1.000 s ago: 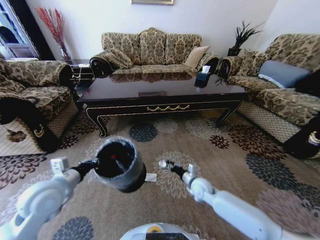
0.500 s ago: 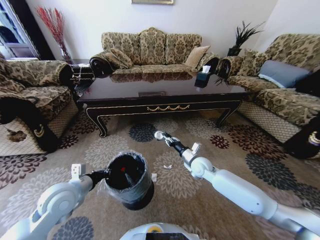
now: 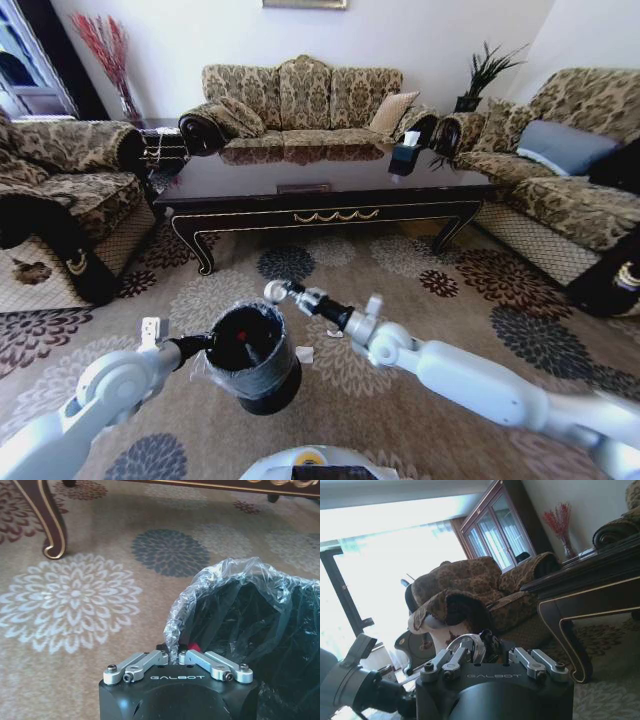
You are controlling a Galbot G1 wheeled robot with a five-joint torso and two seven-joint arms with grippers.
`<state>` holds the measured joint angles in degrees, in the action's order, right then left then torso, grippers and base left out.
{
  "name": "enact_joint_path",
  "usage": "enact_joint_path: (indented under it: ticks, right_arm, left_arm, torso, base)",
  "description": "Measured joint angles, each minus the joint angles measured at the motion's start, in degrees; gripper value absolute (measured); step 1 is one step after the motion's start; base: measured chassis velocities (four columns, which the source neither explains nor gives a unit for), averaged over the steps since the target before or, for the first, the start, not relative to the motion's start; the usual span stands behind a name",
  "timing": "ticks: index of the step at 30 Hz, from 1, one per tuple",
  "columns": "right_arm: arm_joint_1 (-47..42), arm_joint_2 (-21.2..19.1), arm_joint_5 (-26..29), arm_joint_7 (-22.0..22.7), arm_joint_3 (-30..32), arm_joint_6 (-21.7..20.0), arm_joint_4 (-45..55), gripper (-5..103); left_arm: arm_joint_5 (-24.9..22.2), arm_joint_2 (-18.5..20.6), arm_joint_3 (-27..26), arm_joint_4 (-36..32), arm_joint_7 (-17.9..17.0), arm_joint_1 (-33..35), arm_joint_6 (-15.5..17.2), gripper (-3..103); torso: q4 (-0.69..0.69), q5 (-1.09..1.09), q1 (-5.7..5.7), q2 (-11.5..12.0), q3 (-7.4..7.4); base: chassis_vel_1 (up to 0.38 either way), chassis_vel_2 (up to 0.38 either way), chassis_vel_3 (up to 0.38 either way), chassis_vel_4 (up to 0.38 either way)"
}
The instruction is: Move to the front of the table and pick up the trash from the floor, then place it into the trash bin.
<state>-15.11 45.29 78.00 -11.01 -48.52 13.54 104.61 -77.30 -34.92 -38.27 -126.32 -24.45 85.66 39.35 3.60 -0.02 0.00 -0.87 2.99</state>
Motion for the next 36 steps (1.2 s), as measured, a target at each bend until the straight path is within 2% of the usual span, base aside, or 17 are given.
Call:
enact_joint_path:
  ticks: [3,5,13,15,17,18,21,23,26,28,31,33,34,35,36]
  right_arm:
    - [2.94,1.31,-0.22,0.03,-3.52,0.11,-1.01,28]
    - [4.62,2.35,-0.33,0.10,-5.67,0.21,-2.28,28]
    - [5.06,2.83,-0.74,0.09,-6.85,0.28,-4.49,28]
    - [4.75,2.83,-0.89,0.10,-6.92,0.44,-4.80,25]
    - [4.45,2.80,-0.96,0.12,-6.93,0.51,-4.87,33]
    - [4.45,2.80,-0.96,0.12,-6.93,0.51,-4.87,33]
    - [4.14,2.61,-0.89,0.23,-7.01,0.50,-4.35,49]
    - [4.03,2.50,-0.89,0.24,-7.08,0.50,-4.17,49]
    - [3.75,2.22,-0.92,0.30,-7.12,0.50,-3.59,65]
    - [3.67,2.14,-0.91,0.36,-7.11,0.50,-3.38,65]
    - [3.65,1.94,-0.84,0.57,-6.60,0.49,-3.13,82]
    - [3.34,1.91,-0.28,2.90,-5.13,0.47,-3.29,91]
    - [3.34,1.91,-0.28,2.90,-5.13,0.47,-3.29,91]
    - [2.90,1.90,0.24,4.95,-4.36,0.45,-3.29,91]
    - [2.20,1.87,0.76,7.45,-3.41,0.37,-3.27,96]
  left_arm:
    - [-0.23,0.10,-0.34,0.36,-0.01,-0.37,-0.01,3]
    - [-0.36,0.22,-0.19,0.87,0.00,-0.91,-0.05,3]
    - [-0.24,0.31,-0.13,1.95,0.12,-1.22,-0.06,3]
    - [-0.23,0.40,-0.30,1.96,0.19,-1.18,-0.06,3]
    - [-0.19,0.59,-0.42,2.04,0.18,-1.18,-0.07,3]
    - [-0.19,0.59,-0.42,2.04,0.18,-1.18,-0.07,3]
    - [-0.18,0.77,-0.49,2.22,0.25,-1.27,-0.29,3]
    - [-0.12,0.80,-0.52,2.32,0.24,-1.29,-0.32,3]
    - [0.00,0.83,-0.55,2.51,0.25,-1.29,-0.37,3]
    - [0.00,0.83,-0.58,2.57,0.29,-1.29,-0.38,3]
    - [0.09,0.84,-0.80,2.84,0.35,-1.29,-0.41,3]
    - [0.17,0.71,-1.76,2.88,0.31,-1.09,-0.27,3]
    - [0.17,0.71,-1.76,2.88,0.31,-1.09,-0.27,3]
    - [0.16,0.62,-2.35,2.88,0.12,-1.01,0.04,3]
    - [0.15,0.58,-3.06,2.88,-0.18,-0.94,0.45,3]
  torso:
    - [-0.02,0.00,0.00,0.00,0.00]
    - [0.04,0.00,0.00,0.00,0.00]
    - [0.02,0.01,0.00,0.00,-0.01]
    - [0.03,0.02,0.00,0.00,-0.01]
    - [0.04,0.02,0.00,0.00,-0.01]
    - [0.04,0.02,0.00,0.00,-0.01]
    - [0.03,0.01,0.00,0.00,-0.01]
    - [0.04,0.02,0.00,0.00,-0.01]
    - [0.04,0.02,0.00,0.00,-0.01]
    - [0.04,0.02,0.00,0.00,-0.01]
    - [0.04,0.02,0.00,0.00,-0.01]
    - [0.03,0.01,0.00,0.00,-0.01]
    - [0.03,0.01,0.00,0.00,-0.01]
    - [0.03,0.01,0.00,0.00,-0.01]
    - [0.03,0.01,0.00,0.00,-0.01]
  base:
    - [0.000,0.000,0.000,0.000]
    - [0.000,0.000,0.000,0.000]
    - [0.000,0.000,0.000,0.000]
    - [0.000,0.000,0.000,0.000]
    - [0.000,0.000,0.000,0.000]
    - [0.000,0.000,0.000,0.000]
    - [0.000,0.000,0.000,0.000]
    - [0.000,0.000,0.000,0.000]
    - [0.000,0.000,0.000,0.000]
    - [0.000,0.000,0.000,0.000]
    - [0.000,0.000,0.000,0.000]
    - [0.000,0.000,0.000,0.000]
    - [0.000,0.000,0.000,0.000]
    - [0.000,0.000,0.000,0.000]
    - [0.000,0.000,0.000,0.000]
